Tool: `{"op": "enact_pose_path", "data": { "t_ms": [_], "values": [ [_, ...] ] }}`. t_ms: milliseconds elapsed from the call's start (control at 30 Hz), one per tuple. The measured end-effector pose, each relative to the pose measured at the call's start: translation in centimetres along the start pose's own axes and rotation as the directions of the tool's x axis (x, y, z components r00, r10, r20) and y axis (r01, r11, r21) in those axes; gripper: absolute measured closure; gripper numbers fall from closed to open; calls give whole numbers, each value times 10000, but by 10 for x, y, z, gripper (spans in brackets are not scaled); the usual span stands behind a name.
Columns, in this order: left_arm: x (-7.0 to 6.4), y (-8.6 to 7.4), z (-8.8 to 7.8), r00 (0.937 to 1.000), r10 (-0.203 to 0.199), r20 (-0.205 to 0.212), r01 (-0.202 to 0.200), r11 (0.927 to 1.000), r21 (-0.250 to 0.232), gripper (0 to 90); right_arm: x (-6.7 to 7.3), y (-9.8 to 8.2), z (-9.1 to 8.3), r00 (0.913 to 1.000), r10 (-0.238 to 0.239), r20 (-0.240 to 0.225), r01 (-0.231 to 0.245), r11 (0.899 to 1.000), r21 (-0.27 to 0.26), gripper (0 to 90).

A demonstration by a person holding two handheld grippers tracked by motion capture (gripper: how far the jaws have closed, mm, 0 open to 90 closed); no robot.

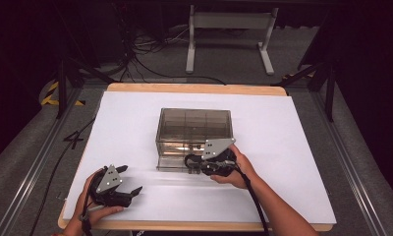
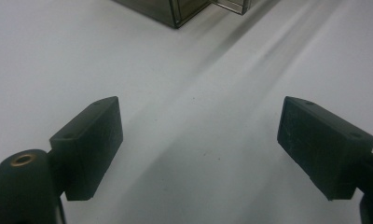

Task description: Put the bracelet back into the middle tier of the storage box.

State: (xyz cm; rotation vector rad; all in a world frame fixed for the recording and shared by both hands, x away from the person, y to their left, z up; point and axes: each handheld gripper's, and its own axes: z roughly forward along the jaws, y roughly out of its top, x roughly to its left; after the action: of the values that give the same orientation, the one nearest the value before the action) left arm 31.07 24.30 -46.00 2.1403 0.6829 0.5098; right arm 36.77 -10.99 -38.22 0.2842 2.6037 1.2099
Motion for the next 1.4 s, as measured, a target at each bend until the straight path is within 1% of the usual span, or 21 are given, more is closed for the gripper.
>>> {"op": "enact_pose_path", "data": {
  "t_ms": [67, 100, 133, 167, 200, 233, 300, 367, 433, 600, 633, 700, 800, 933, 1000, 1100, 1200, 1233, 1300, 1367, 1400],
  "values": [
    [0, 0, 0, 10000, 32, 78, -32, 10000, -15, 243, 0, 0, -2, 10000, 31, 6, -30, 9999, -105, 779],
    [0, 0, 0, 9996, 24, 281, -23, 10000, -17, 243, 0, 0, -4, 10000, 19, -16, -19, 9998, -195, 782],
    [-1, 0, 1, 9989, 94, 463, -98, 9999, 67, 290, 1, -1, -8, 10000, 45, 46, -43, 9994, -329, 790],
    [-1, 0, 1, 9989, 94, 463, -98, 9999, 67, 322, 1, -1, -8, 10000, 45, 46, -43, 9994, -329, 790],
    [-2, 1, 1, 9981, 296, 533, -304, 9994, 137, 322, 2, -1, -11, 10000, 54, 2, -53, 9993, -372, 795],
    [-3, 1, 2, 9978, 351, 570, -362, 9992, 186, 354, 2, -2, -15, 10000, 49, 2, -49, 9988, -497, 798],
    [-4, 2, 2, 9966, 471, 680, -486, 9986, 203, 402, 2, -3, -22, 9999, 6, 125, 3, 9978, -659, 802],
    [-5, 2, 2, 9960, 404, 802, -417, 9990, 144, 444, 1, -5, -32, 9994, 25, 341, 4, 9964, -849, 804],
    [-7, 3, 2, 9945, 594, 861, -611, 9980, 174, 484, -2, -8, -40, 9986, 117, 512, -65, 9948, -1012, 806],
    [-12, 6, 3, 9920, 765, 1006, -781, 9969, 124, 547, -9, -12, -55, 9957, 362, 848, -252, 9915, -1276, 813],
    [-14, 8, 4, 9901, 910, 1070, -927, 9956, 108, 547, -10, -13, -57, 9950, 410, 916, -288, 9909, -1314, 816],
    [-18, 10, 4, 9886, 1062, 1068, -1074, 9942, 59, 596, -14, -15, -64, 9924, 562, 1095, -403, 9890, -1424, 822],
    [-20, 12, 3, 9893, 1014, 1053, -1014, 9948, -54, 639, -19, -18, -71, 9899, 760, 1195, -569, 9862, -1555, 818],
    [-24, 14, 2, 9858, 1192, 1182, -1188, 9929, -110, 697, -25, -18, -79, 9863, 930, 1363, -699, 9838, -1652, 835],
    [-26, 16, 2, 9841, 1371, 1133, -1377, 9905, -24, 697, -29, -18, -82, 9840, 1044, 1442, -787, 9817, -1736, 844],
    [-28, 18, 3, 9842, 1446, 1018, -1450, 9894, -36, 717, -35, -19, -84, 9820, 1150, 1501, -890, 9815, -1697, 869],
    [-29, 20, 3, 9832, 1450, 1113, -1442, 9894, -148, 715, -41, -21, -84, 9786, 1259, 1627, -983, 9809, -1678, 880],
    [-29, 21, 4, 9830, 1504, 1055, -1493, 9886, -186, 695, -43, -22, -84, 9758, 1411, 1668, -1119, 9786, -1729, 887],
    [-29, 25, 4, 9860, 1371, 946, -1346, 9904, -318, 600, -48, -23, -83, 9734, 1500, 1731, -1210, 9784, -1676, 898],
    [-30, 29, 4, 9854, 1382, 999, -1336, 9897, -520, 585, -51, -25, -81, 9713, 1528, 1825, -1245, 9796, -1575, 900],
    [-30, 31, 4, 9861, 1320, 1010, -1260, 9900, -629, 551, -53, -25, -80, 9701, 1554, 1863, -1273, 9798, -1543, 900]
  ]
}}
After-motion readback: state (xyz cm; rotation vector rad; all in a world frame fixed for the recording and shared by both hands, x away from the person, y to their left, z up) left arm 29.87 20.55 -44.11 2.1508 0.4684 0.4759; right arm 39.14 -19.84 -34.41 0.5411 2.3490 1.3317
